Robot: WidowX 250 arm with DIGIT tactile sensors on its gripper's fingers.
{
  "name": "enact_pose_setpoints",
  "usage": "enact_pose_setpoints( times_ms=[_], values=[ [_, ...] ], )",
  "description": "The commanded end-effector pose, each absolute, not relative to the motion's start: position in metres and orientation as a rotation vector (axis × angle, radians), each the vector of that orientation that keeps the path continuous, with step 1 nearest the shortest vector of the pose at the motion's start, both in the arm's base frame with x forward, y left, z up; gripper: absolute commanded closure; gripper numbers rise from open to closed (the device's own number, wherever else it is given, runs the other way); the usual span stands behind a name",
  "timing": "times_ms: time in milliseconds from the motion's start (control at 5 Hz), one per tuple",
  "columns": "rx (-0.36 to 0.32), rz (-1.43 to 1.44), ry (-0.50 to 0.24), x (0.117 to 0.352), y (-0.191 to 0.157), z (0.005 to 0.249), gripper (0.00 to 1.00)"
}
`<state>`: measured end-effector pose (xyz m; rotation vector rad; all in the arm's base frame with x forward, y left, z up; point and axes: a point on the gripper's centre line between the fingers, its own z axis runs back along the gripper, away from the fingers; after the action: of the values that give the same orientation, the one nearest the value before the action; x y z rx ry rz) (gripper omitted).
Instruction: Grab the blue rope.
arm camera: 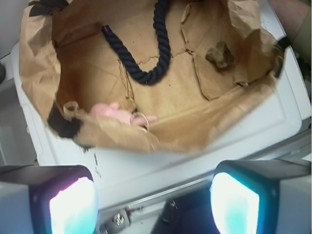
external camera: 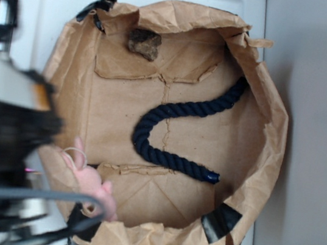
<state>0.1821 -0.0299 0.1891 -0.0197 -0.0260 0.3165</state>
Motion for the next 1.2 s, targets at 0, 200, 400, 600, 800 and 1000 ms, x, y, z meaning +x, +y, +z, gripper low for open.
enact_pose_setpoints(
  times_ms=[0, 200, 400, 600, 800, 1000],
  values=[
    [-0.055, 0.448, -0.036, 0.198, -0.027, 0.173, 0.0],
    [-0.071, 0.482, -0.075, 0.2, -0.026, 0.169, 0.0],
    [-0.071, 0.482, -0.075, 0.2, -0.026, 0.169, 0.0],
    [-0.071, 0.482, -0.075, 0.2, -0.026, 0.169, 0.0],
    [-0.071, 0.482, -0.075, 0.2, -0.026, 0.169, 0.0],
    [-0.046, 0.552, -0.096, 0.226, -0.016, 0.153, 0.0]
  ],
)
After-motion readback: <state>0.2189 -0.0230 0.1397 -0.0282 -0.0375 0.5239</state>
